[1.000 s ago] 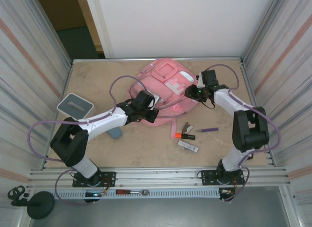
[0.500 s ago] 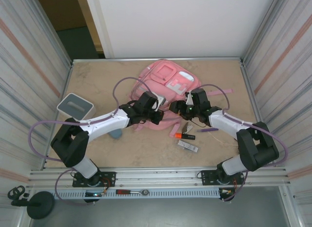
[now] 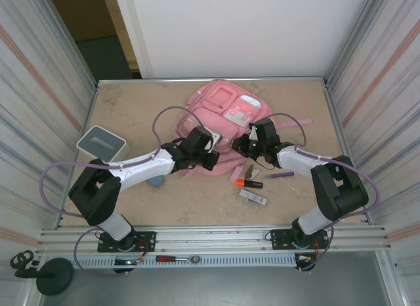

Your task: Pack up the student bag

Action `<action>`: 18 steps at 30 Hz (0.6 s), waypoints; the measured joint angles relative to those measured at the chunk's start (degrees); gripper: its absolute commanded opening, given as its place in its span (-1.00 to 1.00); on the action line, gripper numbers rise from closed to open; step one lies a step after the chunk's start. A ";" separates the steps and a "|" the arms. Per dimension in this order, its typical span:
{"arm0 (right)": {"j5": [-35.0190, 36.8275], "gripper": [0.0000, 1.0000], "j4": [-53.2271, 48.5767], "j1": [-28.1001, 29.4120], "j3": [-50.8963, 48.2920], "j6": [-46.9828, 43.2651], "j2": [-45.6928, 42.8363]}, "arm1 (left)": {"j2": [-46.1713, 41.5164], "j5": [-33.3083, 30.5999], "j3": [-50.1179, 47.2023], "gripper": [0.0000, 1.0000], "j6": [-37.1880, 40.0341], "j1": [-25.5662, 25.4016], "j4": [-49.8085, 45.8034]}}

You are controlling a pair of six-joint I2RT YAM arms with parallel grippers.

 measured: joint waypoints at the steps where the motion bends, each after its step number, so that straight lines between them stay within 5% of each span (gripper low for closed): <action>1: 0.26 -1.00 -0.87 -0.61 0.00 -1.20 -0.37 | 0.00 -0.22 0.00 -1.00 0.61 0.26 -0.39; 10: 1.09 -0.78 -12.35 -7.02 4.33 -14.40 -1.51 | -2.14 0.85 -1.81 -1.00 6.16 7.19 -1.97; 18: 6.01 -0.11 -17.29 -6.47 5.95 -28.79 -8.87 | -5.53 6.47 -2.67 -1.00 8.07 11.08 -3.52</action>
